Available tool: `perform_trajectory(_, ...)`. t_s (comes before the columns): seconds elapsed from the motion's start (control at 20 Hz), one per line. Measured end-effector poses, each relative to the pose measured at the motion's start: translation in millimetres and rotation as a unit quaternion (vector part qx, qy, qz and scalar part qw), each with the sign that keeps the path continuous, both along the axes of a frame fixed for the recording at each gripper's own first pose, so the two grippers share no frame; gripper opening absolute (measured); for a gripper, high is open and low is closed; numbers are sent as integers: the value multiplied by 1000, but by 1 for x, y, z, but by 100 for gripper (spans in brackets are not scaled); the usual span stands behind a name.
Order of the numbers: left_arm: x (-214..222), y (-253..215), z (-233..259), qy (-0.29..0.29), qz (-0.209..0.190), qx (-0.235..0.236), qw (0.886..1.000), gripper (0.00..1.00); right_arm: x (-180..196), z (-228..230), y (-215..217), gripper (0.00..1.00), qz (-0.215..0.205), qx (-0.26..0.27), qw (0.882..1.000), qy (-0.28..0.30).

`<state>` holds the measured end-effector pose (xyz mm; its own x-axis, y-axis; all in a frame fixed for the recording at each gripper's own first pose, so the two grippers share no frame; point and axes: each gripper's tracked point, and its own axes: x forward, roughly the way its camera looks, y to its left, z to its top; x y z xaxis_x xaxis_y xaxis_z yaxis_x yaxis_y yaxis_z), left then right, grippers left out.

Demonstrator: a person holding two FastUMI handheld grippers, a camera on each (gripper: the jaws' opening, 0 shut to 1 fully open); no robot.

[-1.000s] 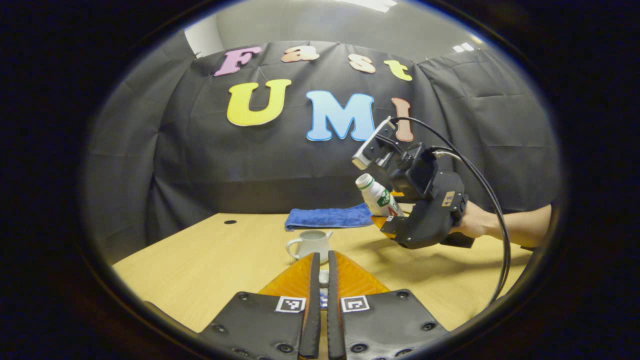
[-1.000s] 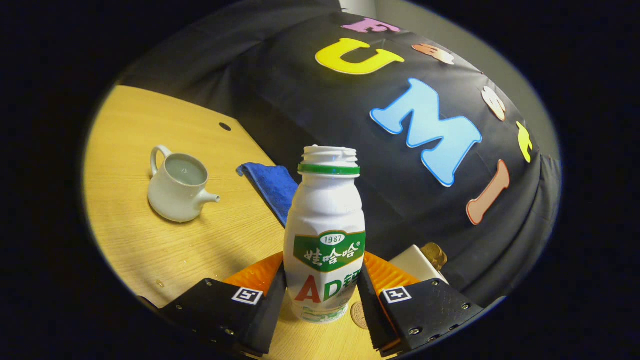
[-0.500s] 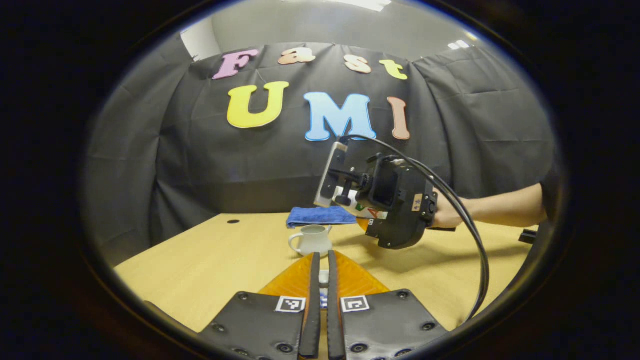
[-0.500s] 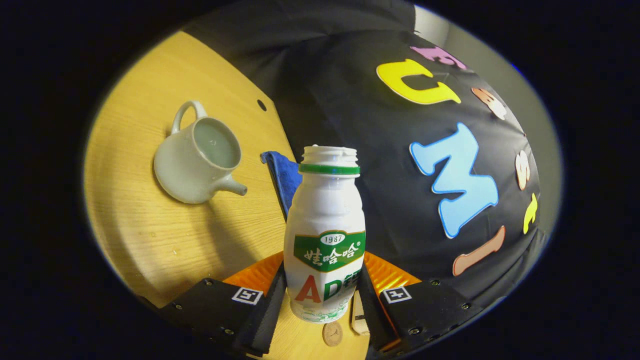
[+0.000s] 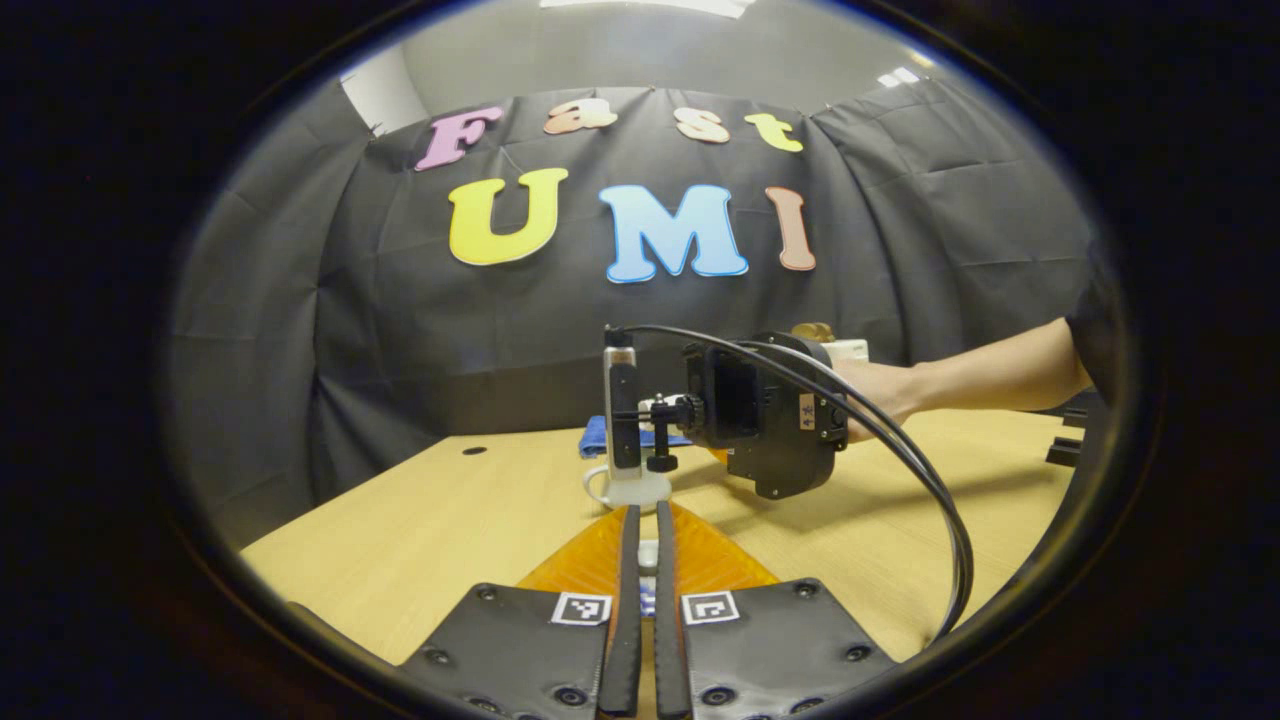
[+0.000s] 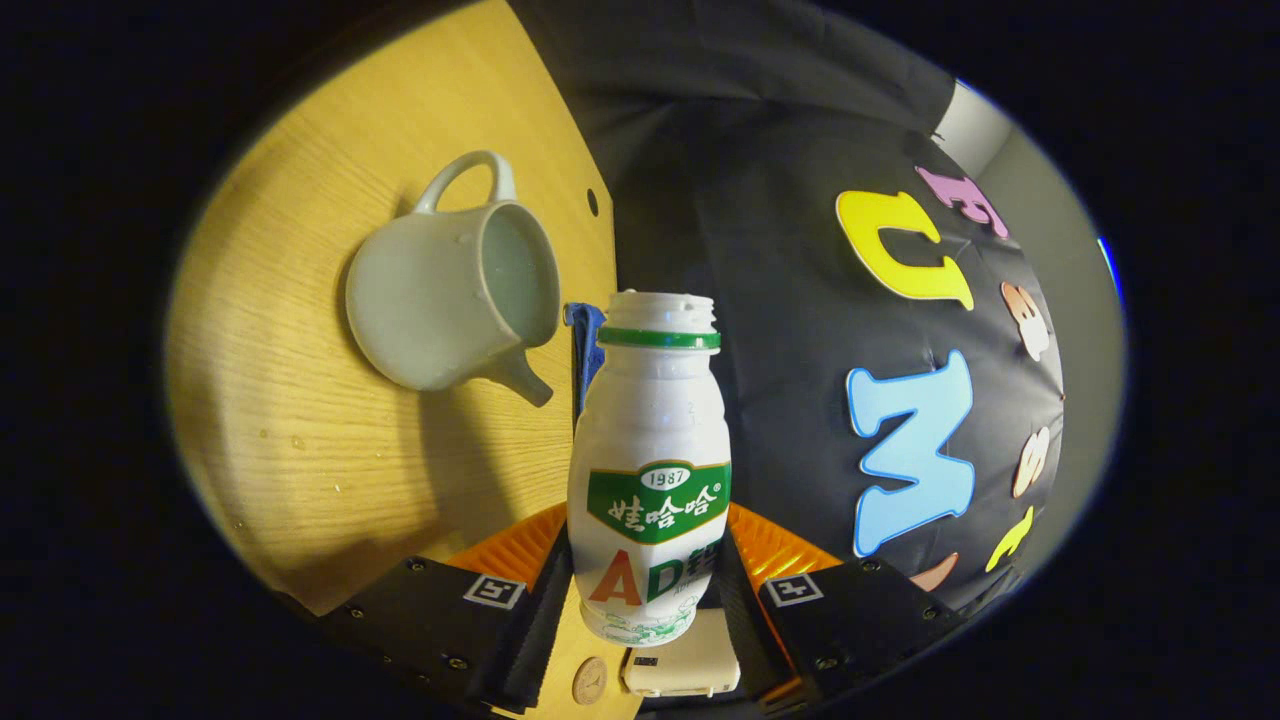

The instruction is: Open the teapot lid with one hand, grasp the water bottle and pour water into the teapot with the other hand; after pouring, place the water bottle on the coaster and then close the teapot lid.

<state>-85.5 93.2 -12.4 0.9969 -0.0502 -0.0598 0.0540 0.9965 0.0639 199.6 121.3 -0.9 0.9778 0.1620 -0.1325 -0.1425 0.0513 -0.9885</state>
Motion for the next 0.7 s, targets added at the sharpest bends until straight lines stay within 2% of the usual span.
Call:
perform_trajectory(0.4, 0, 1, 1, -2, 0, -2, 1000, 16, 2, 0, 2, 72, 7, -86, 996, -5)
perform_trajectory(0.45, -1, 1, 1, -2, 1, -1, 1000, 16, 3, 0, 2, 70, 8, -94, 996, -6)
perform_trajectory(0.7, -3, 4, 0, -2, 6, -4, 1000, 16, 0, 5, 6, 72, 18, -117, 993, -19)
